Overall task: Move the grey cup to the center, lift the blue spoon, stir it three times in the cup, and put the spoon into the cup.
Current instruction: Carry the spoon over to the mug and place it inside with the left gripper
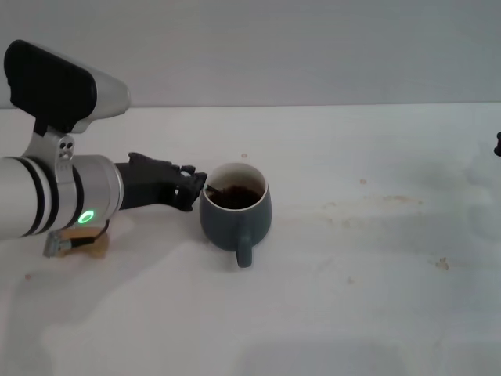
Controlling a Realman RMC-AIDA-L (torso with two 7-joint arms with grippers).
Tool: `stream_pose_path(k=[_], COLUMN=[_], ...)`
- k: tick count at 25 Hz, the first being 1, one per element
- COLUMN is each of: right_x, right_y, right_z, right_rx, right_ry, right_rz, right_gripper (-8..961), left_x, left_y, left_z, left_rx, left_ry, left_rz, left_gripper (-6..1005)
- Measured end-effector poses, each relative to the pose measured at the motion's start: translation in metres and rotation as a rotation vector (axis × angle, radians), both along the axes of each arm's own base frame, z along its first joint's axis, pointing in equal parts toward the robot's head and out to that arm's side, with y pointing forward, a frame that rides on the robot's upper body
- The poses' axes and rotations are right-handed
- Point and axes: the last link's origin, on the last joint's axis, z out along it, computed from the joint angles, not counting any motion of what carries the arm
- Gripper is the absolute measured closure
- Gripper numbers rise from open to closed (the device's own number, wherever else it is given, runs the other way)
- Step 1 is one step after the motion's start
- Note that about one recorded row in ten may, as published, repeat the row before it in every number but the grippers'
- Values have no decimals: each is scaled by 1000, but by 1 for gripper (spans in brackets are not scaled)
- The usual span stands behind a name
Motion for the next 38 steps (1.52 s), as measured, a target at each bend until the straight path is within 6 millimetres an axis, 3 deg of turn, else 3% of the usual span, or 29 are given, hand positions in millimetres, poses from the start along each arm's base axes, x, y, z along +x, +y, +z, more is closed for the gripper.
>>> stream_pose_path(k=[8,20,32,38], right_x=[-5,-5,-6,-7], right_y=[4,2,1,2], right_z=[-1,-2,-4,-4], right_rx=[-5,-6,-13,-14], right_ry=[-2,0,-3,-3], right_rz=[14,14,20,20], right_gripper=[924,924,924,924], left_x=[15,32,17,5], left_y=[-19,-12,10,-1], left_z=[4,-10,-11,3], left_rx=[-28,-41,5,15], left_ry=[-51,-60,-35,-35], left_rz=[-24,-87,-67,-31], left_gripper=[824,820,817,816])
